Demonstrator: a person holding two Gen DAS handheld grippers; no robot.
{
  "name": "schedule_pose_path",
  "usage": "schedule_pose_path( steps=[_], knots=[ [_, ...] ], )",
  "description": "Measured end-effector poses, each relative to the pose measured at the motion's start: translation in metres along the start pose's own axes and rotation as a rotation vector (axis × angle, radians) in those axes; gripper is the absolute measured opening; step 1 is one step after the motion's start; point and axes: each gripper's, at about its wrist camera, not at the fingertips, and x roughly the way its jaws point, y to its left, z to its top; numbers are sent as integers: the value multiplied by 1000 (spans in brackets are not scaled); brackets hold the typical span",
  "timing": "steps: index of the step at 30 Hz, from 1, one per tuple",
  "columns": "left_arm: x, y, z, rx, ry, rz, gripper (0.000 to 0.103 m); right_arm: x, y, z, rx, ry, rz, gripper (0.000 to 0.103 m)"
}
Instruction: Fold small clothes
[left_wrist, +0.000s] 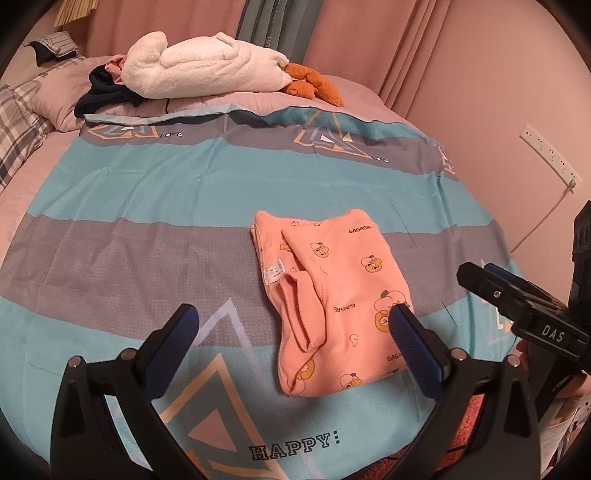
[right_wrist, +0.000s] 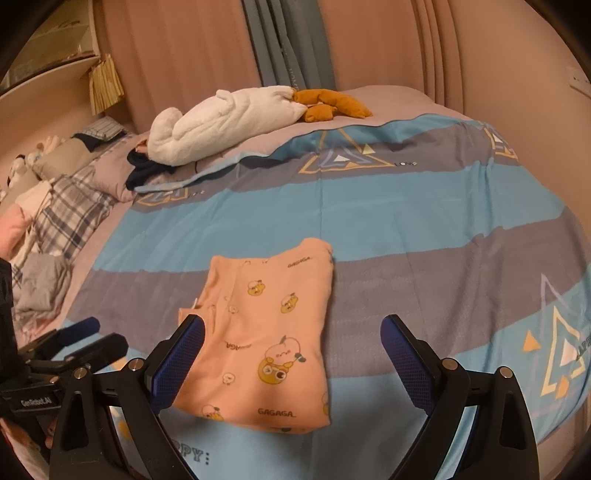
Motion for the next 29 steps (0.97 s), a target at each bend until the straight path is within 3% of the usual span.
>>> schedule_pose_path(
  steps=[16, 29],
  knots=[
    [4, -2, -1, 14, 26, 16, 103, 1, 3, -7, -1, 10, -33, 95],
    [-5, -10, -1, 36, 1, 30, 103, 2, 5, -10, -9, 15, -39, 95]
  ],
)
